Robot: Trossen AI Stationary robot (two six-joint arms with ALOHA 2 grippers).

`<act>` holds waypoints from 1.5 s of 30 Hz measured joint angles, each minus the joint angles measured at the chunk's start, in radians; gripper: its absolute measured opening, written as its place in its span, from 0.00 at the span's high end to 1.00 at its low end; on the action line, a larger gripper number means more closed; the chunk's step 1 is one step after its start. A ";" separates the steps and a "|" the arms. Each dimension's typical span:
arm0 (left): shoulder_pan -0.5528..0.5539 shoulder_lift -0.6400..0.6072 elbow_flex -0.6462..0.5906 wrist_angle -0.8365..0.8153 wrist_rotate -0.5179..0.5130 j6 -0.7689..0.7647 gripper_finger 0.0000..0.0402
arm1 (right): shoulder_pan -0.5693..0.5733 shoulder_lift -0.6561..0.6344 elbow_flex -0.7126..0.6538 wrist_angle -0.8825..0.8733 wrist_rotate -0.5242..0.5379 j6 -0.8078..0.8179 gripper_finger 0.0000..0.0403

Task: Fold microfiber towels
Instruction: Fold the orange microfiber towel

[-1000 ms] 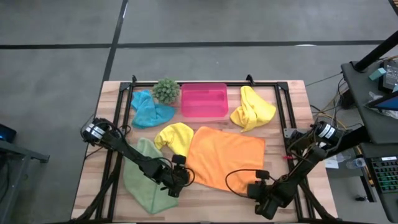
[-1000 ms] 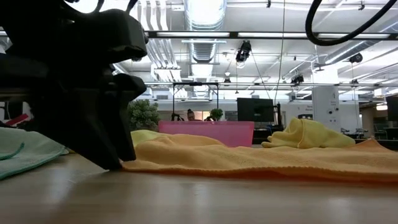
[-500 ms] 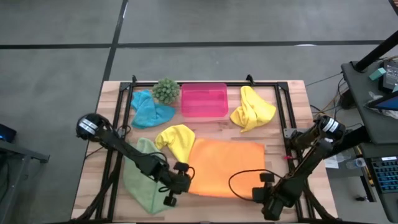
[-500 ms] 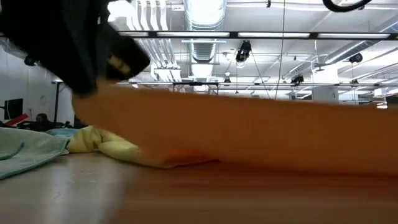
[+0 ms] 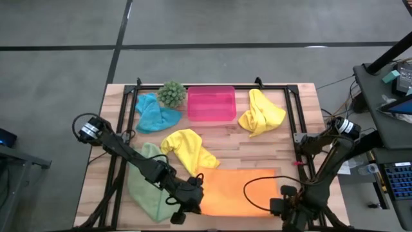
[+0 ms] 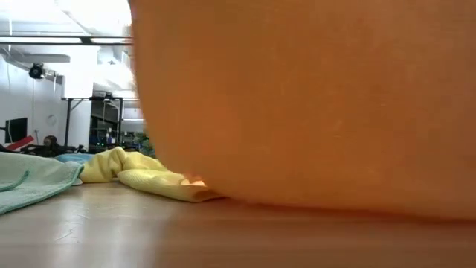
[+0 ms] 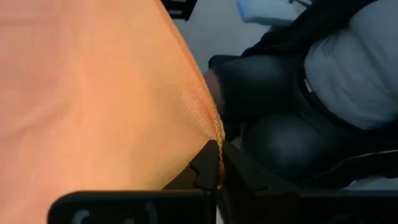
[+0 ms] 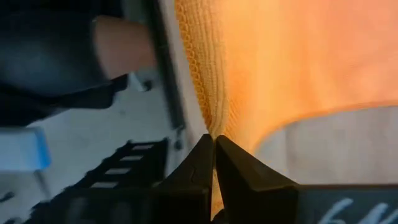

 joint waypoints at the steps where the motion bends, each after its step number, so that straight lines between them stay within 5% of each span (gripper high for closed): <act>1: 0.004 0.002 -0.010 0.000 -0.001 0.000 1.00 | -0.002 0.002 0.004 -0.016 0.015 -0.009 0.98; 12: 0.067 0.003 -0.130 -0.060 -0.211 -0.027 1.00 | -0.082 0.002 -0.049 -0.307 0.186 -0.050 0.98; 18: 0.129 0.003 -0.170 -0.082 -0.313 -0.026 1.00 | -0.177 0.002 -0.128 -0.319 0.236 -0.160 0.98; 35: 0.224 0.003 -0.195 -0.123 -0.351 0.027 1.00 | -0.325 0.002 -0.280 -0.277 0.341 -0.271 0.96; 45: 0.257 0.003 -0.195 -0.124 -0.374 0.027 0.76 | -0.355 0.000 -0.282 -0.305 0.370 -0.252 0.80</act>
